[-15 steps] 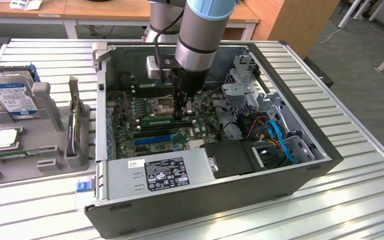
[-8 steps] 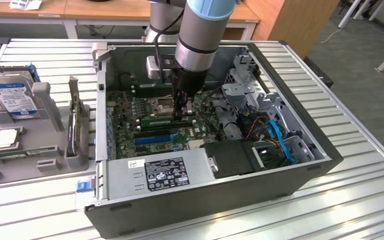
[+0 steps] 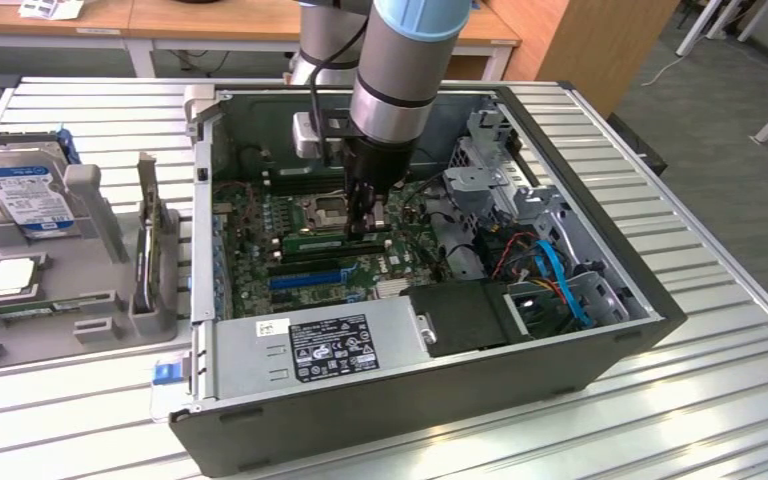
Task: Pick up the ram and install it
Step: 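Insert the ram into the slot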
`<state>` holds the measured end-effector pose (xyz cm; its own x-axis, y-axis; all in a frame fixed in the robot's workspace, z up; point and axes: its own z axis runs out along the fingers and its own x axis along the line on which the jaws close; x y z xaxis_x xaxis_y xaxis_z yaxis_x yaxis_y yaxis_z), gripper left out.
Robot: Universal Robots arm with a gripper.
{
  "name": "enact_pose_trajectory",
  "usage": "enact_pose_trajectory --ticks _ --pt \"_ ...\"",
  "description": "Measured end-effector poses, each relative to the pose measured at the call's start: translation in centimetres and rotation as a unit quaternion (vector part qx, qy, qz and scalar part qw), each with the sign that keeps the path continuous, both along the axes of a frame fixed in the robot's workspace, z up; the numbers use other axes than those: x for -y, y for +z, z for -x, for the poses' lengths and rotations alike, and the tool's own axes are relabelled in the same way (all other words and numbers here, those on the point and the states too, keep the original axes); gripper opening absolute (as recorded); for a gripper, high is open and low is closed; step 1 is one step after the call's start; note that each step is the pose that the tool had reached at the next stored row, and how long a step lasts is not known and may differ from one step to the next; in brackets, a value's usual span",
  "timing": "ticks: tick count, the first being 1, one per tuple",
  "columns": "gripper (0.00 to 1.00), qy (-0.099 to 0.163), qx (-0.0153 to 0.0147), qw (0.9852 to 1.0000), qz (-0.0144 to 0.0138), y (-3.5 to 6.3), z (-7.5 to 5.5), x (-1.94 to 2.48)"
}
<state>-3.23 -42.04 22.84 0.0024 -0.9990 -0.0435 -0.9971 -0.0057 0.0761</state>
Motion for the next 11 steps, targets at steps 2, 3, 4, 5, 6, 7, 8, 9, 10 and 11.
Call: enact_pose_trajectory --ticks 2,3,4,5,6,7,8,9,10,11 --pt "0.12 0.0 0.0 1.0 0.0 0.0 0.0 0.0" --pt "0.12 0.0 0.0 1.0 0.0 0.0 0.0 0.0" --pt "0.12 0.0 0.0 1.0 0.0001 -0.01 0.0 0.01" --pt "0.12 0.0 -0.0001 1.0 0.0001 -0.02 0.0 0.01" --pt "0.12 0.0 -0.0001 1.0 0.0001 -0.02 0.0 0.01" --pt "0.12 0.0 -0.0001 1.0 0.0001 -0.03 0.0 0.0" --pt "0.12 0.001 0.0 1.0 0.0 -0.03 0.0 0.0" --pt "0.12 0.001 0.0 1.0 0.0 -0.03 0.0 0.0" --pt "0.12 0.002 0.0 1.0 0.0 -0.04 0.0 0.0" --pt "0.12 0.002 0.0 1.0 0.0 -0.03 0.0 0.0"
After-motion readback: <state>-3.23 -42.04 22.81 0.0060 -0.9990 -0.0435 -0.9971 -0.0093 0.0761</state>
